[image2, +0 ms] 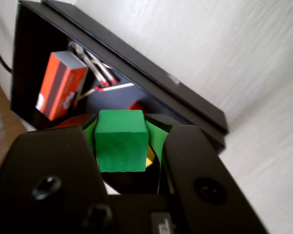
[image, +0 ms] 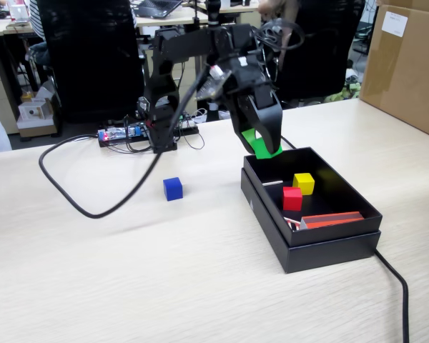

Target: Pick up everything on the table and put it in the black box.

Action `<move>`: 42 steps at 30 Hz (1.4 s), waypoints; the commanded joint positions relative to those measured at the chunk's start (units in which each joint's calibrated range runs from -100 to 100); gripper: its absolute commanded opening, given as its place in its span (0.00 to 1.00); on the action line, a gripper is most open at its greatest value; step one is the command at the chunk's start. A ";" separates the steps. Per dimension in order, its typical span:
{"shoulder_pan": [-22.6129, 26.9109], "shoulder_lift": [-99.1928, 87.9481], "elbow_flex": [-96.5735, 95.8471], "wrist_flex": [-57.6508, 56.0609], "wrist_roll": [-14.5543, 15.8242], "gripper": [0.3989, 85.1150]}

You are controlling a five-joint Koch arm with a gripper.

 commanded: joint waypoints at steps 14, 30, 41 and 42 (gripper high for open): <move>3.17 22.34 14.31 -0.31 3.08 0.22; -3.17 -18.51 -4.46 -0.40 1.27 0.45; -14.46 -50.07 -47.07 -0.40 -5.71 0.52; -15.04 -50.07 -49.16 -0.31 -6.11 0.54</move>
